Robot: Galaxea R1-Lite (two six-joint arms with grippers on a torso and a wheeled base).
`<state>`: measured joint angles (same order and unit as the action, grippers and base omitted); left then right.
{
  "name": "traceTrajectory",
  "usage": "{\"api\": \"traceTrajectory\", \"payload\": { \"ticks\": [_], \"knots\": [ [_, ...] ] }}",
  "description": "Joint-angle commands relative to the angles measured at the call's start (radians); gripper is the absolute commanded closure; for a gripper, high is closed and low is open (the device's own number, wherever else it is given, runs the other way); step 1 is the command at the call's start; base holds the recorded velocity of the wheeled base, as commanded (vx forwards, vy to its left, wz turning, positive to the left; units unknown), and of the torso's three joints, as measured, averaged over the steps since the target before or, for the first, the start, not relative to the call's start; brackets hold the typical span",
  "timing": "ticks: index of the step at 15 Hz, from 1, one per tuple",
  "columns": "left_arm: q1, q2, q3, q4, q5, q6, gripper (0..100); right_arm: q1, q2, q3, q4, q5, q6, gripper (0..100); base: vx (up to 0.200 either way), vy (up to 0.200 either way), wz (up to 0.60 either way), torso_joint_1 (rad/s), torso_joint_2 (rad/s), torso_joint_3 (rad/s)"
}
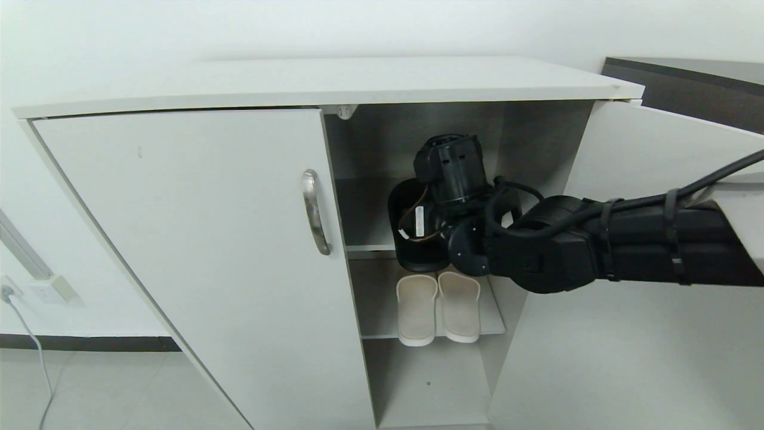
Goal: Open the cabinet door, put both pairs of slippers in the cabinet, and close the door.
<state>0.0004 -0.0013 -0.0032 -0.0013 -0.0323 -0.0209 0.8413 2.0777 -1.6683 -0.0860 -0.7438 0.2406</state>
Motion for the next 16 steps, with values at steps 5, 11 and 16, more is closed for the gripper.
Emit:
{"api": "traceTrajectory", "payload": {
  "ticks": [5, 11, 16],
  "knots": [
    [0.001, 0.001, 0.0, 0.0, 0.0, -0.001, 100, 0.082, -0.145, 0.226, -0.143, 0.0, -0.009, 100, 0.0, 0.0, 0.0, 0.0, 0.0, 0.0],
    [0.001, 0.001, 0.0, 0.0, 0.0, -0.001, 100, 0.09, -0.163, 0.306, -0.216, 0.001, -0.006, 100, 0.0, 0.0, 0.0, 0.0, 0.0, 0.0],
    [0.001, 0.001, 0.0, 0.0, -0.001, -0.001, 100, 0.094, -0.163, 0.346, -0.247, 0.001, -0.009, 100, 0.0, 0.0, 0.0, 0.0, 0.0, 0.0]
  ]
}}
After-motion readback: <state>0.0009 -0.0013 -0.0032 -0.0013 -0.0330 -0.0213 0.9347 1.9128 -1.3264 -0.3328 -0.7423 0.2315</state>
